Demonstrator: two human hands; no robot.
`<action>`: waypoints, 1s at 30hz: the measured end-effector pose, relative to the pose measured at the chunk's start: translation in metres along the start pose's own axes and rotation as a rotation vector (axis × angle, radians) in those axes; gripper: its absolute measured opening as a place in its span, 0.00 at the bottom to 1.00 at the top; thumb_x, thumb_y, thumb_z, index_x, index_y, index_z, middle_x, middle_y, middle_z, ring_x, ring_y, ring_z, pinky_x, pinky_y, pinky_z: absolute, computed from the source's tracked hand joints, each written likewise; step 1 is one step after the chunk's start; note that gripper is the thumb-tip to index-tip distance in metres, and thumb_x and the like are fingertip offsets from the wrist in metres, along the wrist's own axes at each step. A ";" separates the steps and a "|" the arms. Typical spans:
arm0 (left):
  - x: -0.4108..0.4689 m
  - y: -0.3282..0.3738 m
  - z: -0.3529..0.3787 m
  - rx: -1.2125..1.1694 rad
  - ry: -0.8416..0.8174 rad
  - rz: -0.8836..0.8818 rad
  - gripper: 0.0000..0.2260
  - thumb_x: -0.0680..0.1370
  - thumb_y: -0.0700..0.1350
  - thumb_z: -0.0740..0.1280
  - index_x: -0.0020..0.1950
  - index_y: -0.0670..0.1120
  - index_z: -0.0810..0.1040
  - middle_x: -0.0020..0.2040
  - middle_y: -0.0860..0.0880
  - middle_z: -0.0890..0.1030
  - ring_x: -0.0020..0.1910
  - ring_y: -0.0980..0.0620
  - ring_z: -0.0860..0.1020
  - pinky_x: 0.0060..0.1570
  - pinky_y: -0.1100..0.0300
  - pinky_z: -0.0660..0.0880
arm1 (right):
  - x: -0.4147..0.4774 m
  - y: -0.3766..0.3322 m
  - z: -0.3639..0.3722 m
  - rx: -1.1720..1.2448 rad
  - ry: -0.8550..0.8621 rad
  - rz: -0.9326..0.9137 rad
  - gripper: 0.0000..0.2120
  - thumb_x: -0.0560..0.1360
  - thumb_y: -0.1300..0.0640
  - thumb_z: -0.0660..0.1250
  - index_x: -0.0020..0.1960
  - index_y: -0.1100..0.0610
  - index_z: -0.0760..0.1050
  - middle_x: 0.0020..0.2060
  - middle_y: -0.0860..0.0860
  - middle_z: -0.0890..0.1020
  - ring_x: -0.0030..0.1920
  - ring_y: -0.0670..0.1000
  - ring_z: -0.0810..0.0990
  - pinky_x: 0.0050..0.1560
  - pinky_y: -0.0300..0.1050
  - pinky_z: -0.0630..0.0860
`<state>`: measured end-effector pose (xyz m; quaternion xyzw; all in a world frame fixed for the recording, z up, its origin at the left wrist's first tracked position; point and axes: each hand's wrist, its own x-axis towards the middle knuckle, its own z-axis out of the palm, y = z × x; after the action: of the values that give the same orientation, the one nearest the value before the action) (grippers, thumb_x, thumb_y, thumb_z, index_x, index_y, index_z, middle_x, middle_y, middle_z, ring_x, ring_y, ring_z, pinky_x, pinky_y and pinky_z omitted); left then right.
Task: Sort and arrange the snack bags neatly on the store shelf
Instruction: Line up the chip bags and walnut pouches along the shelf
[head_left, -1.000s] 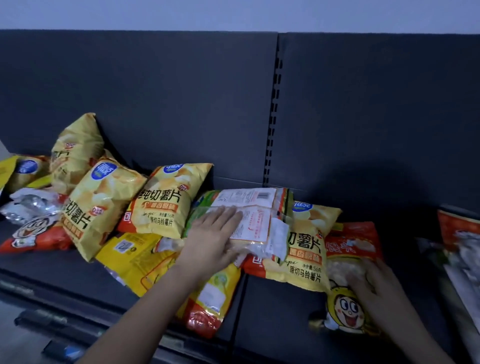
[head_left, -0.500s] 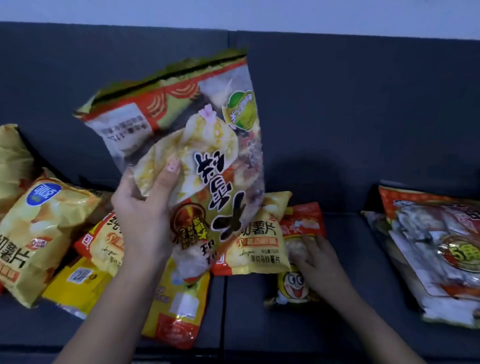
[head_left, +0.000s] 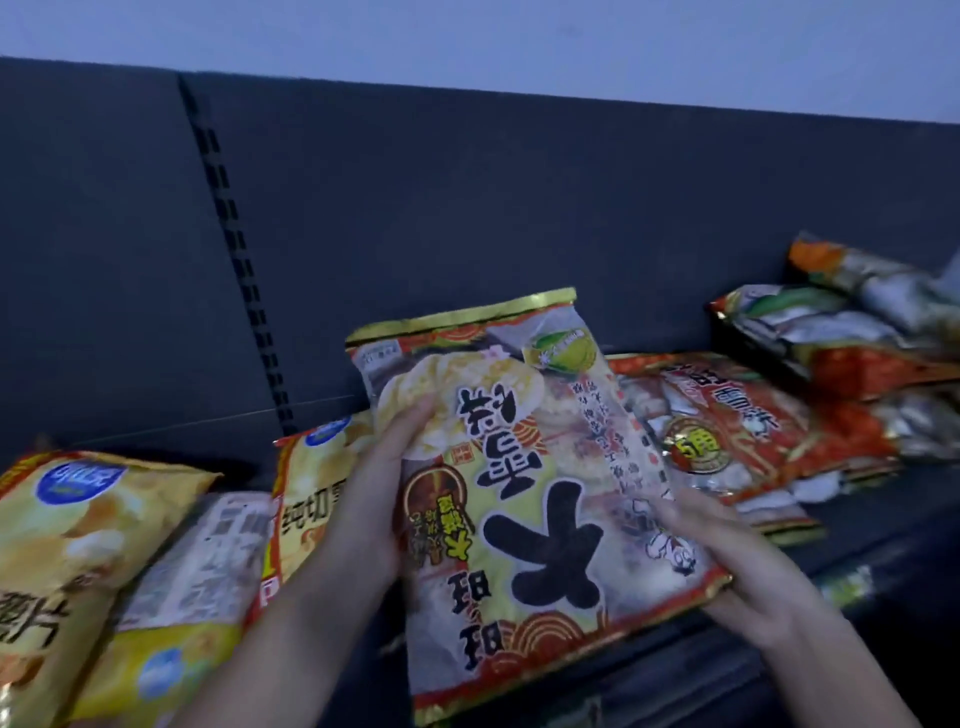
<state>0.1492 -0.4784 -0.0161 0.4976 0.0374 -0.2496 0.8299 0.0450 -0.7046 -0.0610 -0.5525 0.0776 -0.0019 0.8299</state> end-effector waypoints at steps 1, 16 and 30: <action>0.003 -0.005 0.005 0.016 -0.028 -0.032 0.14 0.71 0.52 0.71 0.52 0.47 0.81 0.41 0.43 0.85 0.36 0.45 0.84 0.42 0.52 0.79 | -0.006 -0.003 -0.008 -0.105 0.060 0.022 0.49 0.44 0.46 0.85 0.63 0.57 0.76 0.57 0.56 0.81 0.57 0.55 0.80 0.54 0.50 0.76; 0.060 -0.094 0.146 0.568 -0.441 0.300 0.45 0.64 0.64 0.75 0.70 0.73 0.48 0.74 0.64 0.55 0.71 0.63 0.63 0.66 0.61 0.69 | 0.010 -0.136 -0.137 -0.881 0.587 -0.279 0.18 0.72 0.55 0.70 0.61 0.57 0.76 0.42 0.52 0.79 0.41 0.49 0.76 0.35 0.31 0.69; 0.126 -0.150 0.195 1.030 -0.130 0.429 0.54 0.57 0.81 0.58 0.75 0.63 0.35 0.76 0.63 0.37 0.73 0.63 0.34 0.73 0.52 0.43 | 0.083 -0.124 -0.212 -1.756 0.241 -0.311 0.40 0.70 0.32 0.34 0.77 0.50 0.50 0.76 0.46 0.50 0.75 0.42 0.44 0.71 0.37 0.33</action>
<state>0.1551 -0.7471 -0.0784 0.8187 -0.2426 -0.0915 0.5124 0.1097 -0.9546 -0.0377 -0.9880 0.0622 -0.1122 0.0855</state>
